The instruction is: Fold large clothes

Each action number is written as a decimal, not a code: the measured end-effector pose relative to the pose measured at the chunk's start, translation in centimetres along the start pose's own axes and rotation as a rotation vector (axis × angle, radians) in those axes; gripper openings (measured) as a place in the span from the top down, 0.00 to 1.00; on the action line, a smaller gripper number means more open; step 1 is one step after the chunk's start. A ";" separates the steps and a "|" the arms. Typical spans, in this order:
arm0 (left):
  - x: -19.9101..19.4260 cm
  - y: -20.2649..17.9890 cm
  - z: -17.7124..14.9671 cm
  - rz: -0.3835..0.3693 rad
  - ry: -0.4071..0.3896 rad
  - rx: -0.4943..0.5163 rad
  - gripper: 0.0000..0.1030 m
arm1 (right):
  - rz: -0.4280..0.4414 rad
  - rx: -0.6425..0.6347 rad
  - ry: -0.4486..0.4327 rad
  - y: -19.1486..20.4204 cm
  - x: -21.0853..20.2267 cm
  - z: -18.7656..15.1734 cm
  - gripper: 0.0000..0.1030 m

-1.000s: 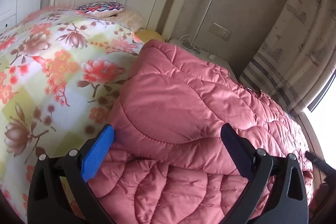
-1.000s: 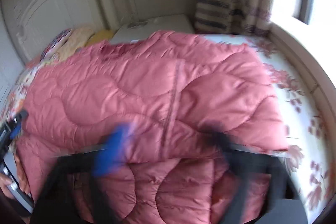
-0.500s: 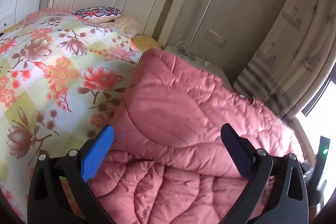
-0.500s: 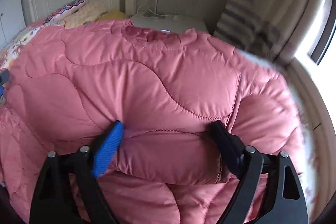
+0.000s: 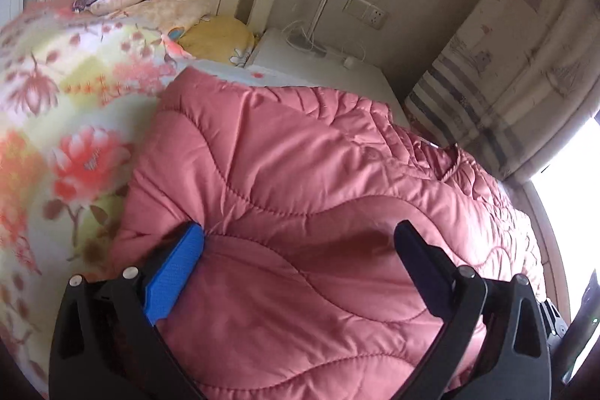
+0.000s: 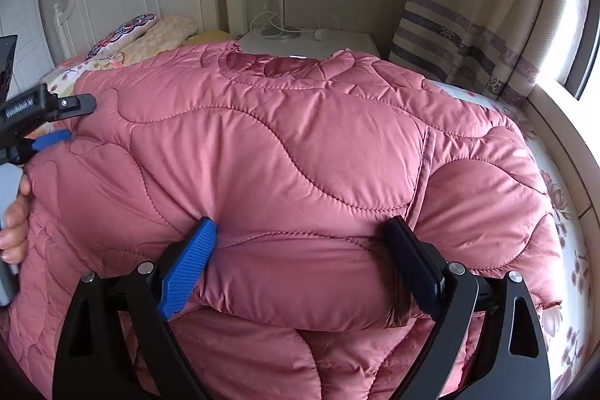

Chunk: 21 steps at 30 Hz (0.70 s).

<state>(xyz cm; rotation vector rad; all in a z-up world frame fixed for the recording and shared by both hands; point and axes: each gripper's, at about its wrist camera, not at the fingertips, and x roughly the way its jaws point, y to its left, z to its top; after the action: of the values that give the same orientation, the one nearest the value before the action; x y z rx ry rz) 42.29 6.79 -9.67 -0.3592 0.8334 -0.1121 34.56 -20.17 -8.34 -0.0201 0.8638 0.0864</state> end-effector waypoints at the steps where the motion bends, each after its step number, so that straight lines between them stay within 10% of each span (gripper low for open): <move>1: -0.6 0.1 0.6 -0.035 -0.018 -0.024 0.03 | 0.001 0.001 0.000 0.0 0.0 0.0 0.13; 6: -1.8 2.4 5.9 -0.114 -0.112 -0.134 0.02 | 0.009 0.008 0.001 0.0 0.0 -0.1 0.12; 11: 5.1 4.8 7.1 -0.024 0.108 -0.119 0.03 | 0.020 0.016 0.003 -0.1 -0.1 -0.1 0.12; 21: -0.6 0.8 4.6 -0.011 -0.086 0.004 0.02 | 0.036 0.017 0.005 -0.2 0.0 0.0 0.11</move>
<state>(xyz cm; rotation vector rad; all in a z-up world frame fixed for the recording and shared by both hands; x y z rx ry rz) 45.29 8.87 -6.70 -0.3623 0.7462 -0.1076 34.60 -20.34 -8.35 0.0117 0.8704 0.1128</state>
